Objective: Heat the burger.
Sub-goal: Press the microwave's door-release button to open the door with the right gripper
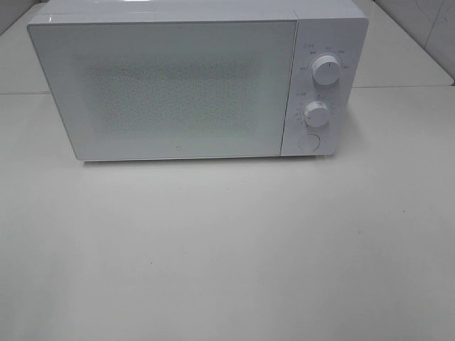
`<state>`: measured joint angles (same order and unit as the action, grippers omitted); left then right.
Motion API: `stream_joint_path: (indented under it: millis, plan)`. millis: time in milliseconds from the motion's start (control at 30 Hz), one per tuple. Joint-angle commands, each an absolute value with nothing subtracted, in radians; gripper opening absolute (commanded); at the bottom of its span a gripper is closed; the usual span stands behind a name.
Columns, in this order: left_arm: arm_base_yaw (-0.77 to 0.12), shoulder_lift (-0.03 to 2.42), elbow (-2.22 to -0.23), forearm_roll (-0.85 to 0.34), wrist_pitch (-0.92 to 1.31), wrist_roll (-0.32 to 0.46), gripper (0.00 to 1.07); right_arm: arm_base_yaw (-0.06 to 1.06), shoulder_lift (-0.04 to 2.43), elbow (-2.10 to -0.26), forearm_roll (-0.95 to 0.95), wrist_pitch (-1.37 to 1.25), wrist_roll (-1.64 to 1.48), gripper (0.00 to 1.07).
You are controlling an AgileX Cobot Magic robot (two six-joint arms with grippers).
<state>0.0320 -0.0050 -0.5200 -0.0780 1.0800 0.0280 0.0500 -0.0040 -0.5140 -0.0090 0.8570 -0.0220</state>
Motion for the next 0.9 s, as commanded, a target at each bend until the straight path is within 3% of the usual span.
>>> stream_joint_path:
  millis: [33,67,100,133,167,200,233,267,900]
  plan:
    - [0.033,-0.015,-0.517,-0.076,1.071,0.025,1.00,0.044,0.010,-0.524,-0.021,0.681,-0.017,0.60]
    - [0.033,-0.015,-0.517,-0.076,1.071,0.025,1.00,0.044,0.025,-0.518,-0.021,0.606,-0.029,0.54]
    - [0.033,-0.015,-0.517,-0.076,1.071,0.025,1.00,0.044,0.057,-0.503,-0.021,0.486,-0.057,0.38]
    - [0.033,-0.015,-0.517,-0.076,1.071,0.025,1.00,0.044,0.057,-0.503,-0.021,0.486,-0.057,0.38]
    - [0.033,-0.015,-0.517,-0.076,1.071,0.025,1.00,0.044,0.094,-0.485,-0.021,0.381,-0.065,0.22]
    - [0.033,-0.015,-0.517,-0.076,1.071,0.025,1.00,0.044,0.114,-0.475,-0.021,0.331,-0.064,0.13]
    - [0.033,-0.015,-0.517,-0.076,1.071,0.025,1.00,0.044,0.114,-0.475,-0.021,0.331,-0.064,0.13]
    - [0.033,-0.015,-0.517,-0.076,1.071,0.025,1.00,0.044,0.151,-0.460,-0.021,0.254,-0.064,0.00]
    - [0.033,-0.015,-0.517,-0.076,1.071,0.025,1.00,0.044,0.622,-0.280,-0.039,-0.383,-0.069,0.00]
